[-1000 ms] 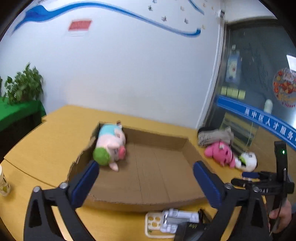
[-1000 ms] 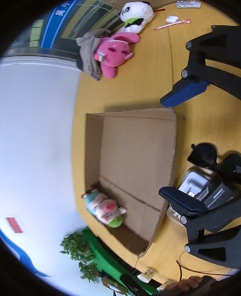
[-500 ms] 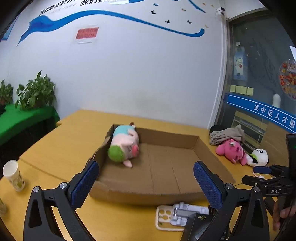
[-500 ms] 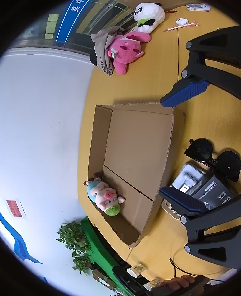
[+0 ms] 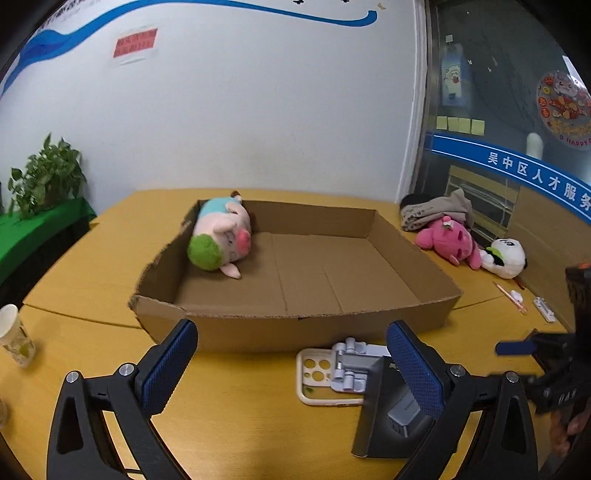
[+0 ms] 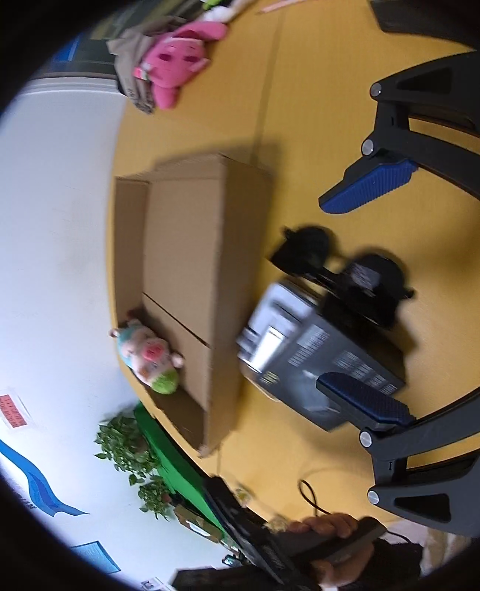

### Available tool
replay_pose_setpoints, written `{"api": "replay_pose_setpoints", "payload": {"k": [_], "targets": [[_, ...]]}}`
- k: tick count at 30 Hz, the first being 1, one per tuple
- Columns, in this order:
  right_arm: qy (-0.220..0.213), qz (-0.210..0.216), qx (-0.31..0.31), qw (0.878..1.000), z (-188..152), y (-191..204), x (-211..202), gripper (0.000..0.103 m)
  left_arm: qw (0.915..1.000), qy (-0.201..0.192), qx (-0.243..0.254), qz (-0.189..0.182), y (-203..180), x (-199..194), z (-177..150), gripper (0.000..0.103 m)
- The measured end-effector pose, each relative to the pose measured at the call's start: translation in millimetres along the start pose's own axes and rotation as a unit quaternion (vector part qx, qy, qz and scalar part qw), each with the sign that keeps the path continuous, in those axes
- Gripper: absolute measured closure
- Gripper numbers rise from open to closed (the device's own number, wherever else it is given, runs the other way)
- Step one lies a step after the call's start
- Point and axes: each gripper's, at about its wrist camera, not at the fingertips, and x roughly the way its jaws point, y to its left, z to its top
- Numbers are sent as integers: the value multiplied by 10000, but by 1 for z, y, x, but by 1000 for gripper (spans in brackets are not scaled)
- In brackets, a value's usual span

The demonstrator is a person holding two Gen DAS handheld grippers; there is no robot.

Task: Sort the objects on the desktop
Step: 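Grasp the black charger box with the left tool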

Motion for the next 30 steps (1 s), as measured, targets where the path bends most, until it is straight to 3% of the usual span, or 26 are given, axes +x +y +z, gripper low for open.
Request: {"api": "replay_pose_setpoints", "payload": {"k": [4, 8, 11, 17, 20, 22, 23, 26, 28, 30], "targets": [[317, 240, 26, 9992, -17, 17, 12, 15, 9992, 321, 162, -193, -9, 11, -7, 0], [593, 455, -6, 9972, -25, 28, 25, 15, 9934, 900, 185, -691, -18, 28, -21, 0], [753, 669, 236, 9946, -27, 27, 34, 15, 9806, 1448, 75, -1323, -23, 47, -32, 0], [997, 810, 575, 9900, -29, 22, 52, 15, 9472, 2485, -361, -1995, -29, 87, -58, 6], [982, 861, 611, 9896, -26, 21, 50, 15, 9379, 2617, -319, -2254, -36, 84, -64, 10], [855, 915, 555, 9906, -26, 23, 41, 15, 9320, 2645, -313, -2457, -41, 80, -66, 21], [846, 986, 503, 9902, -26, 25, 38, 15, 9293, 2671, -335, -2527, -42, 78, -67, 22], [1100, 1149, 501, 9860, -31, 29, 42, 15, 9242, 2754, -420, -2614, -45, 77, -71, 24], [1322, 1322, 694, 9799, -40, 25, 52, 15, 9188, 2848, -496, -2689, -46, 77, -72, 32], [1246, 1393, 860, 9786, -44, 20, 54, 14, 9141, 2931, -549, -2748, -46, 73, -73, 33]]}}
